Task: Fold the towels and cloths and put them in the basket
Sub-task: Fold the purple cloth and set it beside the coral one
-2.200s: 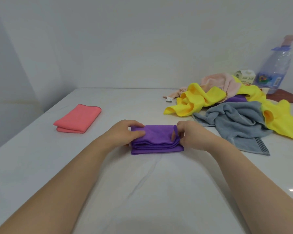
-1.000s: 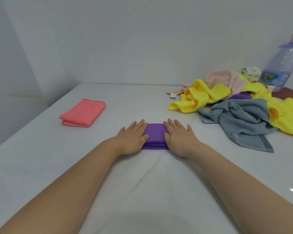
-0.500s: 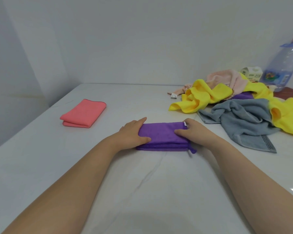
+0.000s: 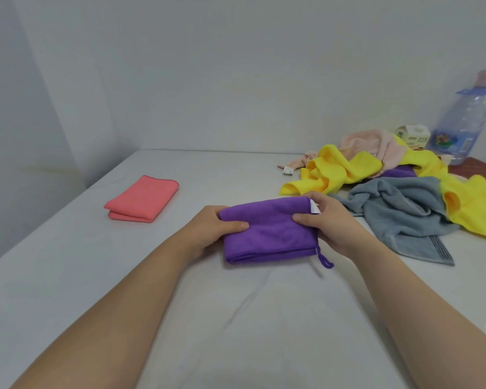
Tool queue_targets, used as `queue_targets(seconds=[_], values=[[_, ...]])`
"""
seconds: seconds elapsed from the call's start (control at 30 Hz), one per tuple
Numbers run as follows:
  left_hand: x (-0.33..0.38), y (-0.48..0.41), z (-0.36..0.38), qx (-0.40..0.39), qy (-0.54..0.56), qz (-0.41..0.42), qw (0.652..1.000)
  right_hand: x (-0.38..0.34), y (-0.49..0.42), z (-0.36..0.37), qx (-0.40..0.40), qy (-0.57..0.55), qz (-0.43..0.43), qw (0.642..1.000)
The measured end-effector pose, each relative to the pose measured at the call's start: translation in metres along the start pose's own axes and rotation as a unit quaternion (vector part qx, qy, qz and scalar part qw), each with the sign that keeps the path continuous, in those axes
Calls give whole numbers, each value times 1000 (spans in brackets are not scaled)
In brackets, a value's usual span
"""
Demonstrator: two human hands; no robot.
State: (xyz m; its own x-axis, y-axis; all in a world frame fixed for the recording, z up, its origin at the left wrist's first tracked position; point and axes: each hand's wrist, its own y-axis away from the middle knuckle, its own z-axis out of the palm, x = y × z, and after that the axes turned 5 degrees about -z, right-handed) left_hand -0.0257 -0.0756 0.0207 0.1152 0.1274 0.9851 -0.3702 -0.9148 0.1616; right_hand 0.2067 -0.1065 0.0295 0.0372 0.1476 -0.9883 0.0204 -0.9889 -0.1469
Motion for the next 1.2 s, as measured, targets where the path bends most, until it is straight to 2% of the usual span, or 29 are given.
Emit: queue_targets(seconds=[0.17, 0.27, 0.37, 0.4, 0.43, 0.47, 0.5, 0.53, 0.57, 0.6, 0.67, 0.77, 0.83, 1.07, 1.2], values=[[-1, -8, 3, 106, 99, 38, 989, 6, -1, 3, -27, -156, 153, 975], [-3, -12, 4, 140, 152, 57, 977, 15, -9, 16, -40, -260, 139, 955], [-6, -13, 8, 153, 167, 62, 972, 18, -15, 44, -16, -306, 113, 945], [-7, -13, 8, 155, 150, 64, 974, 21, -17, 53, -3, -301, 99, 949], [-10, -14, 7, 167, 83, 73, 980, 23, -21, 61, 17, -278, 82, 957], [-11, -14, 1, 193, -52, 95, 975, 25, -24, 68, 46, -248, 68, 965], [-12, -14, -6, 229, -229, 126, 938, 27, -29, 75, 73, -223, 62, 970], [-14, -14, -16, 272, -383, 164, 867, 29, -35, 80, 94, -205, 63, 972], [-15, -15, -29, 308, -469, 199, 803, 30, -42, 87, 104, -189, 65, 974], [-14, -17, -43, 333, -509, 204, 767, 31, -48, 92, 110, -169, 70, 977], [-14, -20, -80, 349, -574, 131, 729, 34, -64, 107, 106, -108, 84, 985], [-22, -20, -118, 275, -621, -32, 734, 37, -86, 127, 89, -59, 120, 987], [-30, -19, -130, 246, -604, -84, 753, 39, -104, 141, 81, -59, 144, 984], [-37, -34, -135, 297, -542, -114, 778, 44, -145, 174, 47, -30, 151, 987], [-32, -38, -140, 304, -488, -108, 811, 41, -153, 185, 19, 11, 140, 990]])
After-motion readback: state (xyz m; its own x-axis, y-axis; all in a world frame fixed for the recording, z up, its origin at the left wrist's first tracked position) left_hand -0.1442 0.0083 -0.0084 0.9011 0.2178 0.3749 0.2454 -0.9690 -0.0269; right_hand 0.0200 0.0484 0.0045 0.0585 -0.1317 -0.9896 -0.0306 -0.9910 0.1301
